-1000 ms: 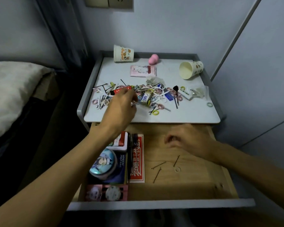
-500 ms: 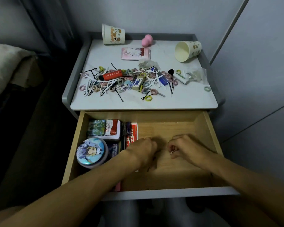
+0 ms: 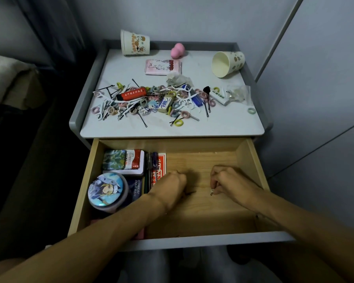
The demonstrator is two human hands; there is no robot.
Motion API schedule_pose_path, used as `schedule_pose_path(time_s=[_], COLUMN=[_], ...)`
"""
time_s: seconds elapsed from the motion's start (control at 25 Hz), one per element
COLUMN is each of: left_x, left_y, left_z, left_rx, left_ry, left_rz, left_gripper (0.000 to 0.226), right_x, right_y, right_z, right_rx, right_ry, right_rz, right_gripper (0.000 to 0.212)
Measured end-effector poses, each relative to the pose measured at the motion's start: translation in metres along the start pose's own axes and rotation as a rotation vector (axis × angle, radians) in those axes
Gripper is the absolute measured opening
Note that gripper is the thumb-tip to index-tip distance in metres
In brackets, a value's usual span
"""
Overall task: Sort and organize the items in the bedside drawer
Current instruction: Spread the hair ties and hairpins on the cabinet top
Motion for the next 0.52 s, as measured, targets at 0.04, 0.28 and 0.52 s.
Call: schedule_pose_path(time_s=[0.04,0.28,0.52], left_x=[-0.004,-0.026,-0.027], left_y=[0.002,0.007,0.006], left_z=[0.001,0.005,0.000], left_rx=[-0.001,0.015,0.042], left_ry=[-0.019,-0.154,-0.217], left_rz=[-0.015,-0.095,-0.153], left_gripper=[0.023,0.025,0.020], right_x=[-0.001,0.018,0.027], right_y=[-0.002,-0.003,0.008], right_z=[-0.001,-0.005,-0.002], right_rx=[0.011,0.019,-0.089], right_ry=[0.039,0.572,0.680], right_rz=[0.012,0.238,0.322], right_gripper=[0.021,0.016,0.021])
Point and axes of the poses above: each hand's wrist, its own y-axis away from the middle knuckle, its own z-axis out of the back of the hand, x = y × z, the point moved 8 cm from there along -y, towards the middle knuckle, and after that the axes turned 4 degrees about -x, right-handed, at the moved point
